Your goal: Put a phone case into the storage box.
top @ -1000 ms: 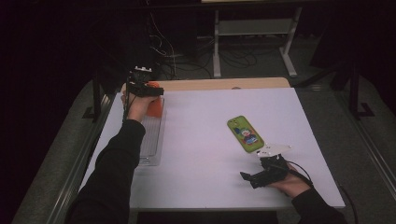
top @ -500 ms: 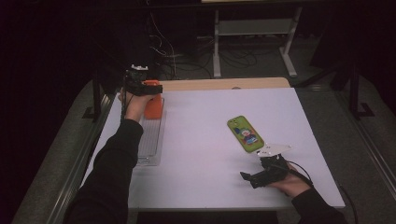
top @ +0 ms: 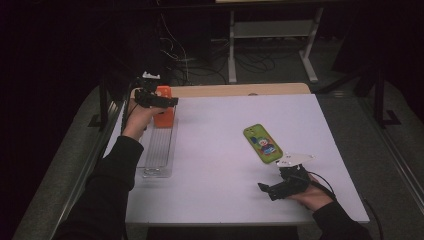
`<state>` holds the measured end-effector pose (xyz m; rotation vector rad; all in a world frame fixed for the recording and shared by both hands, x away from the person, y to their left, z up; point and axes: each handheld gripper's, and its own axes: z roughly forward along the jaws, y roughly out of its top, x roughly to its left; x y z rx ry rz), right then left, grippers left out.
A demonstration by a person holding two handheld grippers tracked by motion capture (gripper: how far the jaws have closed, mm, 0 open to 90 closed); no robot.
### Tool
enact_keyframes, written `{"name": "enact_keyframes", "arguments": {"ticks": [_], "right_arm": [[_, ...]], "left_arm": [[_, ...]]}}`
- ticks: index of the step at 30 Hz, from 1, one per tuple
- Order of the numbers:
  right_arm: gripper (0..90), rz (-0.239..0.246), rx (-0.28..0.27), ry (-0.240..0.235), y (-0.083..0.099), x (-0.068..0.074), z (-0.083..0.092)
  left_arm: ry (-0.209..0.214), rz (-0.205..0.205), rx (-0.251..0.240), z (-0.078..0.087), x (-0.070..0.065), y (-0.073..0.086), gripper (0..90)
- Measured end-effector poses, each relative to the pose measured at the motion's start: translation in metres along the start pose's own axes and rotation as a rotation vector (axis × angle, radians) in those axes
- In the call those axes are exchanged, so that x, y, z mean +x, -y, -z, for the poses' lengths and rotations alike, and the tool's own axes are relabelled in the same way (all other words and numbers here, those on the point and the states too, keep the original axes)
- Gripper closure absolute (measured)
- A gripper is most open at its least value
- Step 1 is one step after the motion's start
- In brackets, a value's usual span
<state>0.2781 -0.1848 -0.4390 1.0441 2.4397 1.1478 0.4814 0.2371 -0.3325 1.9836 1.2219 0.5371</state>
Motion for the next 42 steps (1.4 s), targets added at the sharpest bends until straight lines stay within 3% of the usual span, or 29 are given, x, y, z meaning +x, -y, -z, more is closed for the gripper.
{"name": "enact_keyframes", "arguments": {"ticks": [9, 11, 15, 20, 23, 27, 30, 33, 36, 40, 42], "right_arm": [[0.0, -0.004, 0.002, 0.008, 0.001, 0.001, 0.002], [0.0, -0.006, 0.006, 0.006, 0.001, 0.002, 0.002], [0.0, 0.003, 0.003, 0.006, 0.0, 0.003, 0.002], [0.0, -0.003, 0.007, 0.004, -0.001, 0.005, 0.002], [0.0, 0.011, 0.003, 0.007, -0.001, 0.005, 0.002], [0.0, 0.006, -0.001, 0.006, -0.004, 0.007, 0.003], [0.0, 0.017, 0.002, 0.004, -0.005, 0.007, 0.003], [0.0, 0.014, 0.001, 0.008, -0.006, 0.006, 0.004], [0.0, 0.004, -0.004, 0.009, -0.008, 0.006, 0.003], [0.0, 0.0, 0.001, 0.014, -0.009, 0.004, 0.004], [0.0, -0.008, 0.003, 0.025, -0.013, 0.003, 0.005]], "left_arm": [[0.19, -0.083, -0.007, 0.015, -0.046, 0.02, 0.8], [0.217, -0.116, 0.005, 0.017, -0.056, 0.025, 0.8], [0.278, -0.126, -0.003, 0.024, -0.074, 0.034, 0.8], [0.334, -0.186, 0.006, 0.029, -0.094, 0.046, 0.8], [0.369, -0.197, 0.013, 0.03, -0.106, 0.054, 0.8], [0.395, -0.238, 0.04, 0.03, -0.122, 0.068, 0.8], [0.422, -0.236, 0.038, 0.03, -0.131, 0.078, 0.8], [0.432, -0.25, 0.048, 0.029, -0.14, 0.088, 0.8], [0.434, -0.291, 0.062, 0.027, -0.143, 0.096, 0.8], [0.451, -0.293, 0.058, 0.023, -0.155, 0.109, 0.8], [0.451, -0.317, 0.061, 0.021, -0.159, 0.116, 0.8]]}}
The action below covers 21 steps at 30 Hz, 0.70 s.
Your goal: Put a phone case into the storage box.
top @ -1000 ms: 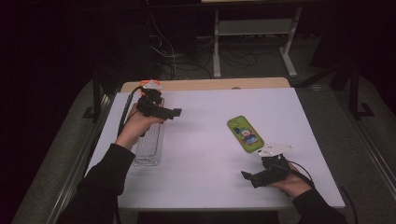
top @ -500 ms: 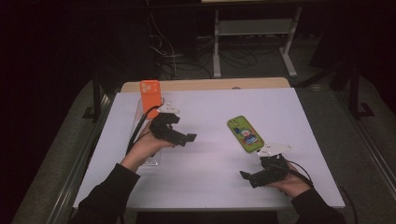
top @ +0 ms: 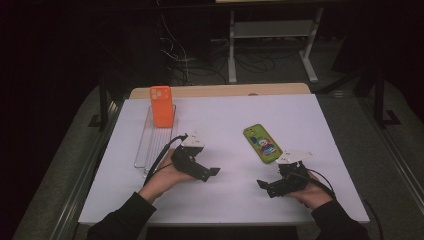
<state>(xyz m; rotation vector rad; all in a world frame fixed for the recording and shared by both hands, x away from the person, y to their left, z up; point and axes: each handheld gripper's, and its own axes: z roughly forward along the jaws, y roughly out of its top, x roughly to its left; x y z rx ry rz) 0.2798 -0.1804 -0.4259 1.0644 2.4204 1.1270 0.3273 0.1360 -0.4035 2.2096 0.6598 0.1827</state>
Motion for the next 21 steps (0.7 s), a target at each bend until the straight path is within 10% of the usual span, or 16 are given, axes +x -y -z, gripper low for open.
{"name": "enact_keyframes", "arguments": {"ticks": [6, 21], "right_arm": [[0.0, -0.024, 0.016, 0.042, -0.013, -0.006, 0.002], [0.0, -0.145, 0.121, 0.151, -0.046, -0.041, -0.017]], "left_arm": [[0.017, -0.061, 0.037, -0.012, -0.011, 0.013, 0.8], [0.045, -0.057, 0.041, -0.019, -0.014, 0.016, 0.8]]}}
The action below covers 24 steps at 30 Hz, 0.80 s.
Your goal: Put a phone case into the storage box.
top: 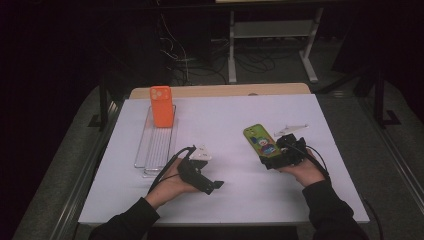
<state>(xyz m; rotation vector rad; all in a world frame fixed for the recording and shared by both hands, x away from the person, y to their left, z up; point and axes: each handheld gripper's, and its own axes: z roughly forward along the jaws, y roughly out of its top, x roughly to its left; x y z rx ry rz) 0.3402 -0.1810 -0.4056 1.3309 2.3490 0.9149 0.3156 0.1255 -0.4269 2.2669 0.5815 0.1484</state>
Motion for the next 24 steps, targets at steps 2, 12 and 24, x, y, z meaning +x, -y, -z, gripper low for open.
{"name": "enact_keyframes", "arguments": {"ticks": [2, 12, 24], "right_arm": [[0.0, -0.007, 0.0, 0.015, -0.005, -0.003, -0.005], [3.1, -0.033, 0.038, 0.023, -0.021, -0.013, -0.033], [7.0, -0.045, 0.111, 0.051, -0.017, -0.018, -0.055]], "left_arm": [[0.004, 0.003, -0.007, 0.0, 0.0, 0.0, 0.8], [0.013, 0.01, -0.009, 0.002, 0.0, 0.0, 0.8], [0.015, 0.024, -0.01, 0.003, 0.001, 0.0, 0.8]]}}
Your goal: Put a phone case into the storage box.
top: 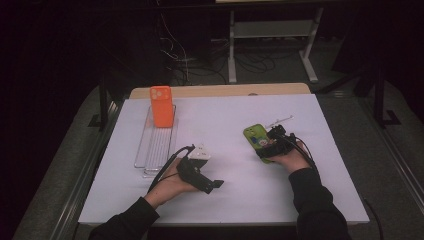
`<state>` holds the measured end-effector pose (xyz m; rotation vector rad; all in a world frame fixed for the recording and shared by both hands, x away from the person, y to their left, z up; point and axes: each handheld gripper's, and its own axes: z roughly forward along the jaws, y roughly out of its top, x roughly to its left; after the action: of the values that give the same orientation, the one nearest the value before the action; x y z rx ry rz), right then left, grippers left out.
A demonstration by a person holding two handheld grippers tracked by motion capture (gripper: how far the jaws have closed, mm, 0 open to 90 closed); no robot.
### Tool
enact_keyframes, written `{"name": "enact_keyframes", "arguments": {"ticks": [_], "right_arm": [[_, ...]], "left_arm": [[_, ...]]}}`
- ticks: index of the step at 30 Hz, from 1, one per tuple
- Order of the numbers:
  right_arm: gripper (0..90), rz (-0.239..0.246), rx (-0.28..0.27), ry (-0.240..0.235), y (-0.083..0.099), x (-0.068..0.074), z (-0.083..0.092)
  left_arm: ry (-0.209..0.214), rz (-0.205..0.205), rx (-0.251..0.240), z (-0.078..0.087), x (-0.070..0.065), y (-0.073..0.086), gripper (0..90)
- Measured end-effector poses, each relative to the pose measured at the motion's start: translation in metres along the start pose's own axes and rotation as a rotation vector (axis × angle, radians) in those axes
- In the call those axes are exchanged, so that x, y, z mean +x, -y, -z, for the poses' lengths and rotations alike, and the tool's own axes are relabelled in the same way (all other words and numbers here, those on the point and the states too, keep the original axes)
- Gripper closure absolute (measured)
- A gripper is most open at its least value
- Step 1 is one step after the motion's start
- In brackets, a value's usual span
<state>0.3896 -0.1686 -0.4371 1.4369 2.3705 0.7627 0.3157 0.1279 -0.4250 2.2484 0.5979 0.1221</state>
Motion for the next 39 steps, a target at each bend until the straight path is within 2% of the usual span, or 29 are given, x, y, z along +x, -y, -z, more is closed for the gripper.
{"name": "enact_keyframes", "arguments": {"ticks": [6, 9, 11, 14, 27, 30, 35, 38, 39], "right_arm": [[11.8, -0.001, 0.022, -0.012, 0.002, 0.0, -0.003], [12.6, -0.017, 0.041, -0.01, 0.002, 0.001, -0.004], [12.7, -0.019, 0.04, -0.008, 0.002, 0.001, -0.005], [12.6, 0.007, 0.042, 0.018, 0.002, 0.002, -0.006], [14.6, -0.017, 0.053, 0.038, 0.001, 0.005, -0.006], [15.1, -0.028, 0.053, 0.027, 0.002, 0.005, -0.005], [15.2, -0.004, 0.048, 0.009, 0.0, 0.001, -0.003], [15.2, 0.016, 0.031, -0.009, -0.002, -0.001, 0.004], [15.2, 0.033, 0.021, -0.018, -0.002, -0.002, 0.008]], "left_arm": [[-0.003, -0.001, 0.001, 0.002, 0.002, 0.0, 0.8], [-0.004, 0.003, -0.002, 0.002, 0.002, 0.0, 0.8], [-0.006, 0.002, -0.003, 0.001, 0.001, 0.0, 0.8], [-0.003, 0.004, 0.003, 0.001, 0.001, 0.0, 0.8], [-0.007, -0.001, 0.006, 0.001, 0.0, 0.0, 0.8], [-0.008, 0.0, 0.004, 0.001, 0.0, 0.0, 0.8], [-0.002, -0.004, -0.004, 0.002, 0.001, -0.001, 0.8], [0.018, -0.008, -0.001, 0.004, 0.002, -0.004, 0.8], [0.023, -0.024, 0.008, 0.005, 0.003, -0.006, 0.8]]}}
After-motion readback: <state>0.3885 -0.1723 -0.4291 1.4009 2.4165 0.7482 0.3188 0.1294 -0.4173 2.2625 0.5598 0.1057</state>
